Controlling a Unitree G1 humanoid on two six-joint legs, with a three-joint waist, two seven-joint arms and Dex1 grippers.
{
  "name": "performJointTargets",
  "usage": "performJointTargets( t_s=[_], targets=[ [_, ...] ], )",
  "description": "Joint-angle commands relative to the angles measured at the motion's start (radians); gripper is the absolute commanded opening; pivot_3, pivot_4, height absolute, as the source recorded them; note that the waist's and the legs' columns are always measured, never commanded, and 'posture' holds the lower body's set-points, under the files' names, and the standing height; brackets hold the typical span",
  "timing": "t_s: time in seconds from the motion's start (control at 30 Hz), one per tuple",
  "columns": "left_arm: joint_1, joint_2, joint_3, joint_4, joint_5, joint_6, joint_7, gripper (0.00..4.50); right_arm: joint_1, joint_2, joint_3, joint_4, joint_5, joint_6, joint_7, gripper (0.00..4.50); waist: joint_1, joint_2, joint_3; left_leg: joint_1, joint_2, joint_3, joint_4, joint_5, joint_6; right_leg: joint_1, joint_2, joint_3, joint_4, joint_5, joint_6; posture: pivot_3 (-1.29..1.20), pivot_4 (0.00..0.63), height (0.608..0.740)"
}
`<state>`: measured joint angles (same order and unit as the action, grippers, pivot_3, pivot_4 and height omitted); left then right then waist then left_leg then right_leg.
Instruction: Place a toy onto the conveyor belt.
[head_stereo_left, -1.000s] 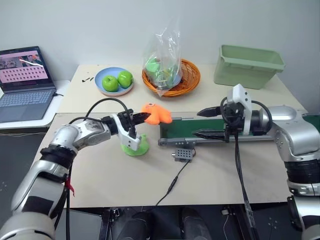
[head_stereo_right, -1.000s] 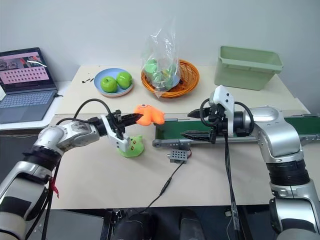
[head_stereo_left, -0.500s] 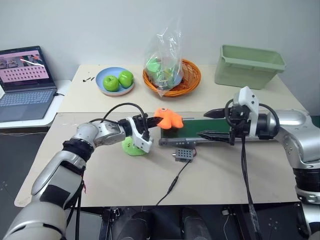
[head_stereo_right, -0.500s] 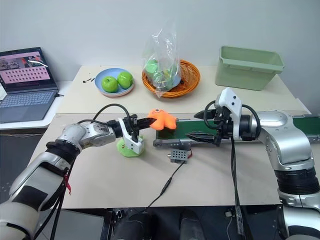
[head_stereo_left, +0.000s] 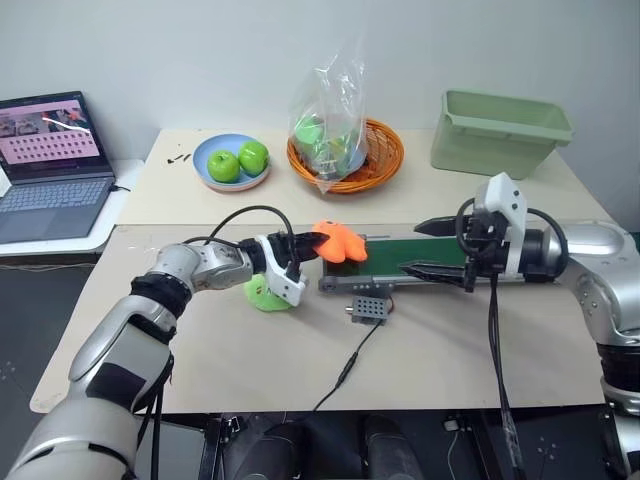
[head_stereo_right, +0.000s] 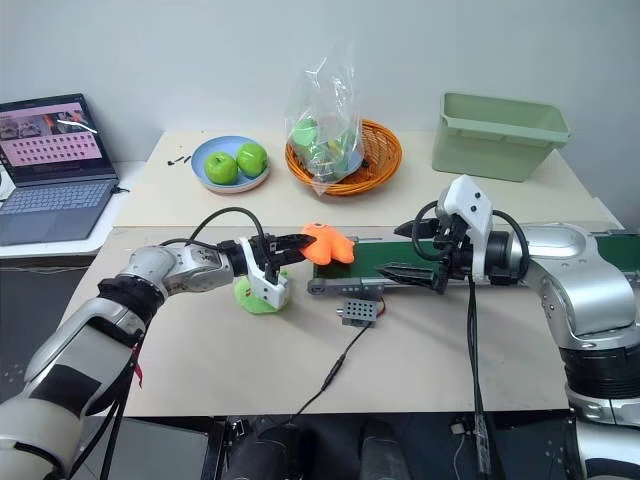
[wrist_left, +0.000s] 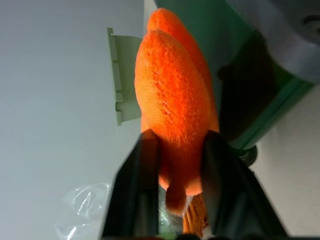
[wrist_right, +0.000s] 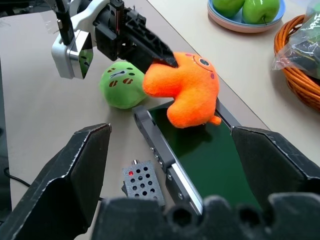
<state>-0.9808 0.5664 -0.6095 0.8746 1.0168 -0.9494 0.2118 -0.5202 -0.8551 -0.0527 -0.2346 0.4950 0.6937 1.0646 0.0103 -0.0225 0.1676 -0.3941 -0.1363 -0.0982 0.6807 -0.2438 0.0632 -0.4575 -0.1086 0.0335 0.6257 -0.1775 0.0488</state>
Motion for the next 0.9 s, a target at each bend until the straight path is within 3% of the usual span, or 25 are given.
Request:
performJointTargets(
  t_s=[0.03,0.17,0.4,0.5,0.6,0.7,0.77,0.9],
  targets=[
    [-0.029,-0.007,-0.005,0.014,-0.027,-0.025,-0.001,3.14,0.011,-0.024,-0.047,-0.044,0.025,0.012,-0.013,4.5,0.0,0.0,0.0,0.0,0.0,0.0,0.0,0.0,0.0,0.0,0.0,0.0,0.0,0.0,0.0,0.0,0.15,0.732],
    [-0.035,-0.015,-0.003,0.022,-0.031,-0.035,-0.006,4.45,0.023,-0.028,-0.052,-0.054,0.027,0.016,-0.02,4.5,0.0,0.0,0.0,0.0,0.0,0.0,0.0,0.0,0.0,0.0,0.0,0.0,0.0,0.0,0.0,0.0,0.15,0.732],
    [-0.034,-0.003,0.016,0.041,-0.076,-0.037,-0.075,4.45,0.011,-0.022,-0.037,-0.039,0.021,0.008,-0.027,4.5,0.0,0.0,0.0,0.0,0.0,0.0,0.001,0.0,0.0,0.0,0.0,0.0,0.0,0.0,0.0,0.0,0.15,0.732],
    [-0.02,0.015,0.056,0.04,-0.158,-0.035,-0.135,4.45,-0.002,-0.02,-0.03,-0.03,0.019,0.003,-0.022,4.5,0.0,0.0,0.0,0.0,0.0,0.0,0.001,0.0,0.0,0.0,0.0,0.0,0.0,0.0,0.0,0.0,0.15,0.732],
    [0.02,0.012,0.165,0.063,-0.462,-0.021,-0.371,4.45,-0.006,-0.028,-0.028,-0.024,0.019,-0.001,-0.008,4.5,-0.002,0.0,0.0,0.0,0.0,0.0,0.001,0.0,0.0,0.0,0.0,0.0,0.0,0.0,0.0,0.0,0.15,0.732],
    [0.093,-0.005,0.281,-0.032,-0.862,0.152,-0.767,4.45,-0.014,-0.037,-0.026,-0.009,0.015,-0.01,0.011,4.5,-0.007,0.0,0.0,0.0,0.0,0.0,0.002,-0.001,0.001,-0.001,-0.001,-0.001,0.001,0.0,0.0,0.0,0.15,0.732],
    [0.128,0.01,0.341,-0.123,-1.011,0.309,-0.926,4.45,-0.025,-0.036,-0.018,0.003,0.008,-0.017,0.021,4.5,-0.013,0.0,0.0,0.0,0.0,0.0,0.003,-0.001,0.002,-0.001,-0.001,-0.001,0.002,0.0,0.0,0.0,0.15,0.732],
    [0.199,0.095,0.518,-0.366,-1.344,0.81,-1.14,4.45,-0.046,-0.026,-0.016,0.032,0.004,-0.028,0.024,4.5,-0.028,0.0,0.0,-0.002,0.0,0.0,0.005,-0.001,0.003,-0.001,-0.001,-0.002,0.002,0.0,0.0,0.0,0.15,0.732]
  ],
)
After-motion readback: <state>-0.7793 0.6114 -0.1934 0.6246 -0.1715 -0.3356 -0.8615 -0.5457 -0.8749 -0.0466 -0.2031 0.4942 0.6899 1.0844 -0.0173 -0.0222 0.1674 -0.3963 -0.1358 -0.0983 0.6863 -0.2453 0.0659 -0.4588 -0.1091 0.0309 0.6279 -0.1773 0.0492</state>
